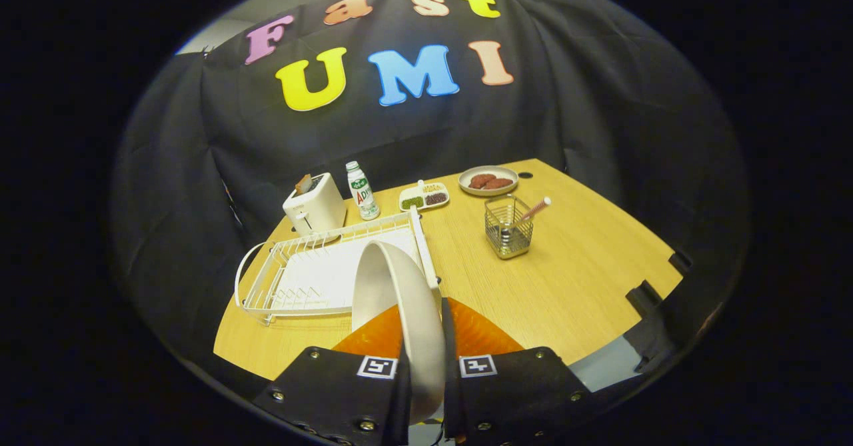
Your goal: Take the plate from the dish rack, then take the spoon from the basket and place it into the plate.
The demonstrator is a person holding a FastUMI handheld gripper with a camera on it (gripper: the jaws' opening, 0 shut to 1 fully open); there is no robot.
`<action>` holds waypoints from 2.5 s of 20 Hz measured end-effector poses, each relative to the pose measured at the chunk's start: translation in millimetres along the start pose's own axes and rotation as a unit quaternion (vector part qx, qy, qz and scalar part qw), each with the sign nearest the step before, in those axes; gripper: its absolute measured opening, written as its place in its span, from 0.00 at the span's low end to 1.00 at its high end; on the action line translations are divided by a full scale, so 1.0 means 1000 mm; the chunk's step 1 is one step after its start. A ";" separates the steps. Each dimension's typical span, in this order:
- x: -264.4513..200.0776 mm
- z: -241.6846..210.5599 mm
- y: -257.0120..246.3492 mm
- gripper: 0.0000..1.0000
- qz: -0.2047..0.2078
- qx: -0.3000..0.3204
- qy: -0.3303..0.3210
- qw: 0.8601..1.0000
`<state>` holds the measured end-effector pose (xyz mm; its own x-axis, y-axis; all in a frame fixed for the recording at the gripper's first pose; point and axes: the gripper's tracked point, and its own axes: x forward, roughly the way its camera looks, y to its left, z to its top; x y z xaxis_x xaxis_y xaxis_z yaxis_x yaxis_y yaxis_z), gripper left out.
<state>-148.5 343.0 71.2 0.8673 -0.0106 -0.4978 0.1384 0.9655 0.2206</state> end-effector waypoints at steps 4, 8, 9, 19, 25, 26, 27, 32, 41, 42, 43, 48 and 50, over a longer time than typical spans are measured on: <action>0.010 -0.028 -0.017 0.20 -0.006 0.042 0.031 0.999; 0.021 -0.052 -0.024 0.20 0.004 0.113 0.060 0.992; 0.023 -0.056 -0.026 0.20 0.002 0.131 0.065 0.989; 0.056 -0.093 -0.031 0.21 0.003 0.259 0.106 0.960; 0.068 -0.097 -0.041 0.25 0.004 0.295 0.101 0.950; 0.067 -0.097 -0.046 0.28 0.001 0.297 0.099 0.950; 0.067 -0.095 -0.051 0.28 -0.002 0.297 0.097 0.950; 0.066 -0.078 -0.066 0.28 -0.007 0.302 0.073 0.951; 0.082 -0.016 -0.101 0.28 -0.026 0.328 -0.008 0.944; 0.085 -0.010 -0.106 0.28 -0.031 0.332 -0.015 0.943; 0.089 -0.004 -0.111 0.28 -0.035 0.337 -0.023 0.941; 0.110 0.035 -0.132 0.28 -0.058 0.345 -0.067 0.934; 0.118 0.055 -0.140 0.28 -0.070 0.332 -0.089 0.936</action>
<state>-39.7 192.8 27.6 0.8764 -0.2248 -0.4259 0.4720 0.5768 0.6668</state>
